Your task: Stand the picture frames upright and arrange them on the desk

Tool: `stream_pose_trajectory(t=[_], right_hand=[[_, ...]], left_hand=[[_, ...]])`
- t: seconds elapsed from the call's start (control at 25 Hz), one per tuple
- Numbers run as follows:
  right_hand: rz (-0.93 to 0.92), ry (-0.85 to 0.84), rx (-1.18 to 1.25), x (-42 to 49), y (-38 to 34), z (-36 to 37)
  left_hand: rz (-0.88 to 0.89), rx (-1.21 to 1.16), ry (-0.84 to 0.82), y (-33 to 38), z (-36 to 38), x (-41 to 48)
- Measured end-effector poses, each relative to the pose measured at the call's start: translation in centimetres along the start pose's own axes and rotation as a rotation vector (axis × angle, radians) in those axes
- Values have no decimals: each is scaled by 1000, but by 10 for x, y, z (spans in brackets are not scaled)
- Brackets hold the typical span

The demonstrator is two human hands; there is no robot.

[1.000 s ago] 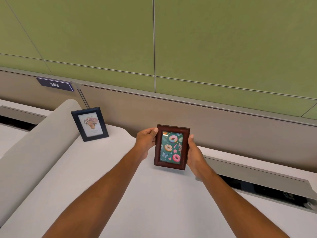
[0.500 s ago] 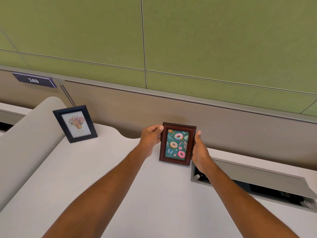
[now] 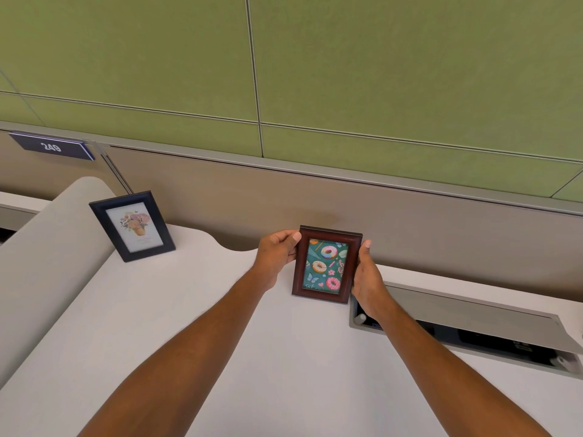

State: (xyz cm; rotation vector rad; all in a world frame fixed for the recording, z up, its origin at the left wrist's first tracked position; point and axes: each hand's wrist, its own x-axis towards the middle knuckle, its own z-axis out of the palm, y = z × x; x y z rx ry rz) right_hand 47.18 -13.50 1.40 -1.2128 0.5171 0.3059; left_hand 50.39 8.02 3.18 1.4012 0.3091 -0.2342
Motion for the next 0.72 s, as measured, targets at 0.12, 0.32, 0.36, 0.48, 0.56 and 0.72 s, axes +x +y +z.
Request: stream_pose_trajectory(t=[0.12, 0.32, 0.36, 0.48, 0.56, 0.72], right_hand=[[-18, -10, -27, -5, 4, 3], [-34, 3, -98, -11, 1, 0], [-42, 10, -109, -13, -2, -1], [-86, 42, -158, -18, -9, -8], [-107, 69, -211, -26, -15, -11], [-133, 56, -214, -44, -18, -16]], left_hand=[[4, -5, 11, -4, -3, -2], [10, 7, 8, -5, -6, -7], [19, 22, -5, -5, -8, -11], [26, 50, -53, -9, -18, -25], [2, 76, -37, -13, -26, -34], [-53, 127, 44, -29, -38, -54]])
